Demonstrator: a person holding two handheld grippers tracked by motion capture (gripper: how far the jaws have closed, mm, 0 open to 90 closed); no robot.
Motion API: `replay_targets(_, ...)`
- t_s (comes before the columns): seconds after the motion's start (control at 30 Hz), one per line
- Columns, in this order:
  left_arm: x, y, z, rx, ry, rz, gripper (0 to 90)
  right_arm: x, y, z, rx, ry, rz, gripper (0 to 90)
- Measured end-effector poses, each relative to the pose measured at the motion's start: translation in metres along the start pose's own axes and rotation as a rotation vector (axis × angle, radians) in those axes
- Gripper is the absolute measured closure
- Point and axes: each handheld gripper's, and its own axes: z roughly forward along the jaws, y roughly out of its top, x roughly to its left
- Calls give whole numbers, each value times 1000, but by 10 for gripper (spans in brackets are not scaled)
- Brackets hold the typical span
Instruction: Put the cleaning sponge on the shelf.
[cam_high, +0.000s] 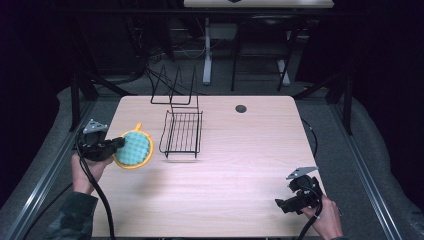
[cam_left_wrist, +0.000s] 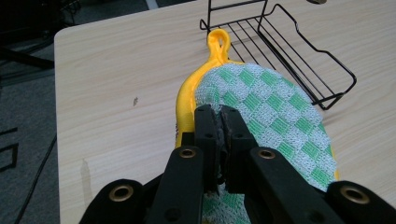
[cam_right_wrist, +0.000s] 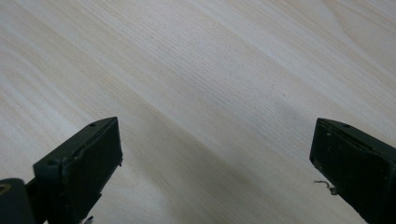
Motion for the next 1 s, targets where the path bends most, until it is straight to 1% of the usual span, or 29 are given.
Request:
replay_targets(0.07,0,2,2,-1,-5,-1,872,0,0,0,0,-1,0,17)
replay_targets(0.1,0,4,4,1,-9,6,873,0,0,0,-1,0,4,17)
replay_targets(0.13,-1,5,5,-4,-8,0,872,-1,0,0,-2,-1,6,17)
replay_targets(0.17,0,6,6,-3,-11,5,872,-1,0,0,0,-3,4,17)
replay_targets(0.23,0,7,8,-6,-16,-5,873,-2,0,0,0,-2,4,17)
replay_targets(0.3,0,8,8,-7,-17,-3,873,-2,-1,0,-1,1,7,17)
replay_targets(0.4,-1,11,11,-12,-22,1,873,-3,-1,1,1,1,9,17)
replay_targets(0.5,-3,14,14,-17,-29,-5,873,-2,0,1,1,1,11,17)
replay_targets(0.53,-2,15,14,-17,-30,1,873,-2,0,1,2,1,11,17)
replay_targets(0.7,-6,19,19,-21,-40,2,873,-2,0,1,5,0,11,18)
replay_targets(0.77,-8,21,21,-21,-39,11,873,-2,0,1,3,1,11,18)
replay_targets(0.9,-8,22,24,-19,-41,9,873,-3,-1,1,8,3,11,18)
replay_targets(1.0,-8,22,26,-22,-43,3,873,-3,-1,1,2,0,10,18)
